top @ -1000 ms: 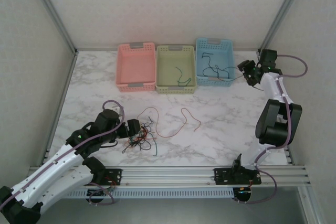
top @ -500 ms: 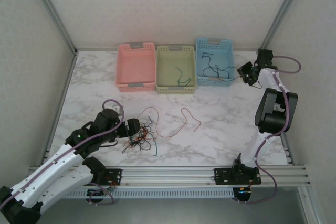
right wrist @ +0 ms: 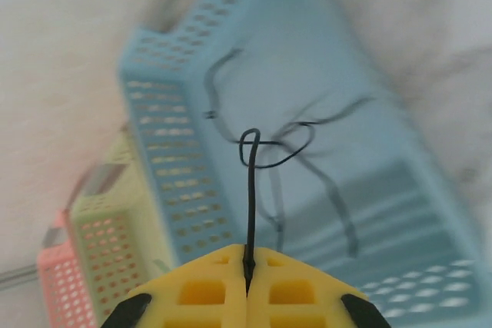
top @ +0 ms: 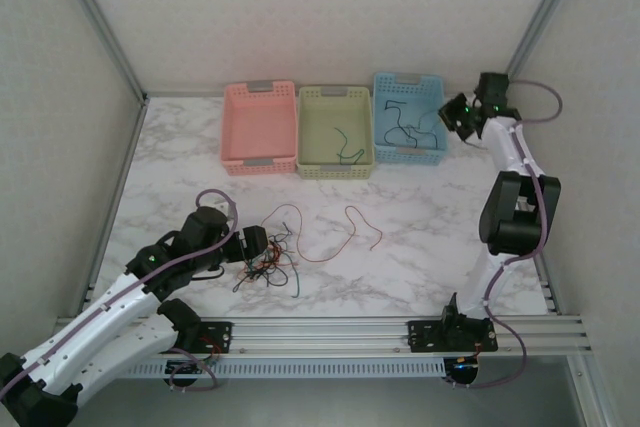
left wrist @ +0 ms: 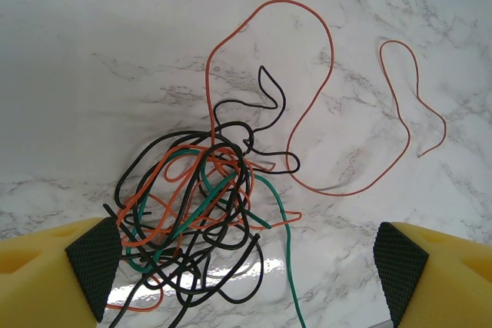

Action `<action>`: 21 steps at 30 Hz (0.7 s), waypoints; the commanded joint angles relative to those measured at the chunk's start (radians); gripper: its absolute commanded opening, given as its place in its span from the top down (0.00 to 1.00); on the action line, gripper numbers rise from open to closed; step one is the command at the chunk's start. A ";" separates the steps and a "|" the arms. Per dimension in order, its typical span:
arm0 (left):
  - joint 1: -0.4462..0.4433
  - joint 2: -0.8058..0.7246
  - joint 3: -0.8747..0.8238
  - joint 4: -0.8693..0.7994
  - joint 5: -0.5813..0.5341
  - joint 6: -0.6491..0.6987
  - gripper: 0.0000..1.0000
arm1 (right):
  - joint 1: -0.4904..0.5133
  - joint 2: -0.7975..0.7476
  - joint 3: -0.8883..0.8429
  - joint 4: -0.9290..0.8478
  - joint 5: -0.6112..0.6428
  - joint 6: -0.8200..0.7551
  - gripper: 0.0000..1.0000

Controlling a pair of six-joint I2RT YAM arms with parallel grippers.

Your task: Untangle the cables

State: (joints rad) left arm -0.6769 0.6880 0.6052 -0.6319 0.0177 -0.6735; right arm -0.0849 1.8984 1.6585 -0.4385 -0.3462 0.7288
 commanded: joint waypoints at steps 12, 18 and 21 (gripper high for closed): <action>0.010 -0.021 0.043 -0.039 -0.023 0.017 0.12 | 0.109 0.453 0.664 -0.339 0.192 -0.194 1.00; 0.010 -0.016 0.041 -0.037 -0.024 0.018 0.12 | 0.150 0.469 0.709 -0.403 0.246 -0.283 0.57; 0.009 -0.015 0.041 -0.037 -0.023 0.018 0.12 | 0.152 0.428 0.704 -0.442 0.305 -0.298 0.46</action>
State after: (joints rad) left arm -0.6769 0.6758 0.6155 -0.6483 0.0174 -0.6735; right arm 0.0643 2.4054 2.3135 -0.8265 -0.1131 0.4793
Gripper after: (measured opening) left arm 0.879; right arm 0.524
